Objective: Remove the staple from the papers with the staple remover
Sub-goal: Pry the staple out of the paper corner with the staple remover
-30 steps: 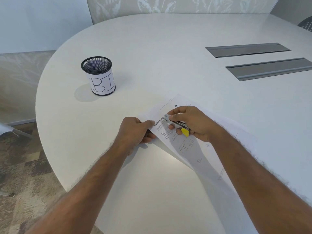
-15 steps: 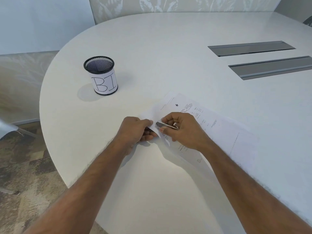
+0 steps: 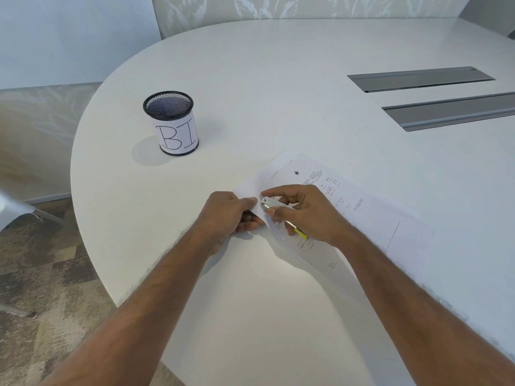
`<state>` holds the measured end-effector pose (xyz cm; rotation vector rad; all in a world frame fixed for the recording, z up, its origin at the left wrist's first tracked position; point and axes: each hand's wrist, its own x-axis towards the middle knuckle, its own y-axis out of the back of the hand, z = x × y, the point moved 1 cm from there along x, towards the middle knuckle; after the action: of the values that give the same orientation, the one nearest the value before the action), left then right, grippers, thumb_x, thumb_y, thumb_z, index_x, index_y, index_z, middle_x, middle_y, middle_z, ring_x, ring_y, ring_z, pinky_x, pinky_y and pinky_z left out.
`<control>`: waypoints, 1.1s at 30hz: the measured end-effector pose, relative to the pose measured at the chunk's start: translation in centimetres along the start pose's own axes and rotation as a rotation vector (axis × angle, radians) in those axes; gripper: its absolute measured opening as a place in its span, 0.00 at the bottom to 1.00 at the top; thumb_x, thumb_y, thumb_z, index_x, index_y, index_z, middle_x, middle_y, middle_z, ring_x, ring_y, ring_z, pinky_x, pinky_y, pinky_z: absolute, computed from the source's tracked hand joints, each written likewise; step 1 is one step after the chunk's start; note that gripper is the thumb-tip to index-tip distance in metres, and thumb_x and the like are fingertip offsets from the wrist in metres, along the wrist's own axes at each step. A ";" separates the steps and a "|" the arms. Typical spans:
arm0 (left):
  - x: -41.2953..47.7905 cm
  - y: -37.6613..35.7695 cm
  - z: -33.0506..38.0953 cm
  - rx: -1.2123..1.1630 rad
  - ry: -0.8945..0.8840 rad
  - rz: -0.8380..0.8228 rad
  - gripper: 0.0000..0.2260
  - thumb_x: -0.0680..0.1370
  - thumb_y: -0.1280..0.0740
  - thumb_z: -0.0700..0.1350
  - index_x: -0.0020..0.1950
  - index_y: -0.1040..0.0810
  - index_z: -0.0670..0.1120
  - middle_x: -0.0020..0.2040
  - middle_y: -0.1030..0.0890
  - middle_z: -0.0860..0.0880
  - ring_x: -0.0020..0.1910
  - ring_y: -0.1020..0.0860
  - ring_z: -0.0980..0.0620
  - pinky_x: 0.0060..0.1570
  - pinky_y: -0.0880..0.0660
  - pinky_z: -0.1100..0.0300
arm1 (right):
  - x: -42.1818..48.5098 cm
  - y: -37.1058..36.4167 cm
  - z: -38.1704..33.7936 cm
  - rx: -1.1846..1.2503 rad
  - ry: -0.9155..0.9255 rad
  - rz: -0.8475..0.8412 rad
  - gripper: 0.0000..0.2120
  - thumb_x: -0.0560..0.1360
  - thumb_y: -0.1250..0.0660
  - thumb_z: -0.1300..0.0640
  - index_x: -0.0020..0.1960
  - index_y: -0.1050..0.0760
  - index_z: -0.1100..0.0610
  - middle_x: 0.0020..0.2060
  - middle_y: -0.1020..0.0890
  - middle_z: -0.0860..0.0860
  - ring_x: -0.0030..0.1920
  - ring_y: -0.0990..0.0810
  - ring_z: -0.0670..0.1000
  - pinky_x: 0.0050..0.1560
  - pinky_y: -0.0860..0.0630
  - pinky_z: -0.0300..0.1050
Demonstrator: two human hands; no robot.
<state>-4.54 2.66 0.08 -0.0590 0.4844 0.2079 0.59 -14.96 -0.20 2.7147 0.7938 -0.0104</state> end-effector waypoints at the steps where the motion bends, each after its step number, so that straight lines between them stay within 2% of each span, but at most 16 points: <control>1: 0.0 0.0 0.0 0.001 -0.002 0.002 0.08 0.79 0.31 0.41 0.49 0.22 0.35 0.33 0.15 0.40 0.26 0.17 0.51 0.26 0.21 0.61 | 0.1 0.0 -0.1 0.013 -0.005 -0.004 0.13 0.73 0.27 0.58 0.52 0.17 0.40 0.31 0.21 0.41 0.22 0.27 0.49 0.25 0.29 0.37; 4: -0.1 -0.1 0.0 0.025 -0.004 0.005 0.09 0.79 0.31 0.41 0.52 0.22 0.35 0.40 0.15 0.34 0.26 0.17 0.51 0.26 0.20 0.60 | 0.2 -0.1 -0.3 0.023 -0.022 -0.028 0.11 0.74 0.28 0.55 0.53 0.17 0.42 0.31 0.20 0.44 0.22 0.28 0.49 0.25 0.30 0.37; 6: -0.1 -0.1 0.0 0.038 -0.008 0.006 0.08 0.79 0.31 0.41 0.52 0.22 0.36 0.46 0.15 0.30 0.27 0.16 0.50 0.26 0.20 0.60 | 0.3 -0.1 -0.5 -0.007 -0.030 -0.046 0.10 0.74 0.29 0.54 0.54 0.17 0.44 0.30 0.20 0.45 0.22 0.29 0.50 0.25 0.29 0.38; 8: 0.0 -0.1 -0.1 0.046 -0.011 0.007 0.08 0.79 0.31 0.41 0.50 0.23 0.36 0.47 0.16 0.29 0.28 0.16 0.49 0.26 0.20 0.60 | 0.4 0.0 -0.5 -0.044 -0.036 -0.066 0.08 0.75 0.30 0.52 0.53 0.18 0.44 0.30 0.21 0.44 0.22 0.28 0.50 0.26 0.30 0.40; 14: 0.0 -0.1 -0.2 0.048 -0.018 0.015 0.08 0.79 0.31 0.41 0.44 0.24 0.38 0.38 0.16 0.35 0.26 0.17 0.51 0.25 0.21 0.61 | 0.6 0.0 -0.3 -0.144 -0.023 -0.099 0.06 0.76 0.35 0.49 0.51 0.22 0.43 0.31 0.22 0.38 0.21 0.27 0.49 0.25 0.31 0.40; 19: 0.2 0.0 -0.3 0.039 -0.012 0.012 0.10 0.79 0.31 0.41 0.39 0.22 0.39 0.32 0.15 0.41 0.25 0.17 0.51 0.26 0.20 0.61 | 0.3 -0.2 -0.3 -0.078 -0.005 -0.048 0.06 0.78 0.36 0.54 0.50 0.22 0.47 0.31 0.24 0.44 0.23 0.28 0.50 0.24 0.32 0.37; 24: 0.4 0.0 -0.6 0.031 -0.013 0.011 0.10 0.79 0.31 0.40 0.37 0.19 0.39 0.33 0.14 0.41 0.28 0.17 0.50 0.30 0.19 0.61 | 0.1 0.0 -0.3 0.018 -0.009 -0.016 0.07 0.79 0.35 0.60 0.53 0.22 0.51 0.33 0.24 0.50 0.24 0.28 0.51 0.26 0.30 0.37; 28: 0.5 -0.1 -0.6 0.039 -0.008 0.023 0.09 0.78 0.31 0.40 0.40 0.18 0.38 0.37 0.14 0.38 0.34 0.16 0.46 0.41 0.16 0.54 | -0.2 0.4 -0.4 0.061 -0.036 -0.077 0.11 0.79 0.33 0.62 0.60 0.26 0.54 0.34 0.20 0.54 0.25 0.27 0.55 0.27 0.29 0.41; 30: 0.5 0.0 -0.6 0.041 -0.010 0.030 0.09 0.78 0.31 0.40 0.43 0.18 0.34 0.37 0.14 0.38 0.35 0.16 0.45 0.41 0.17 0.53 | -0.3 0.6 -0.5 0.057 -0.051 -0.121 0.14 0.77 0.32 0.62 0.61 0.28 0.53 0.34 0.18 0.54 0.26 0.26 0.56 0.28 0.29 0.44; 33: 0.4 -0.1 -0.5 0.042 -0.015 0.028 0.13 0.78 0.31 0.40 0.50 0.20 0.28 0.43 0.14 0.32 0.37 0.15 0.41 0.44 0.17 0.50 | -0.2 0.4 -0.5 0.002 -0.057 -0.159 0.18 0.74 0.30 0.57 0.62 0.30 0.50 0.34 0.17 0.53 0.26 0.26 0.56 0.29 0.30 0.48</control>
<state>-4.44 2.54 -0.53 -0.0101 0.4743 0.2250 0.64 -15.25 0.39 2.6333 0.9901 -0.1236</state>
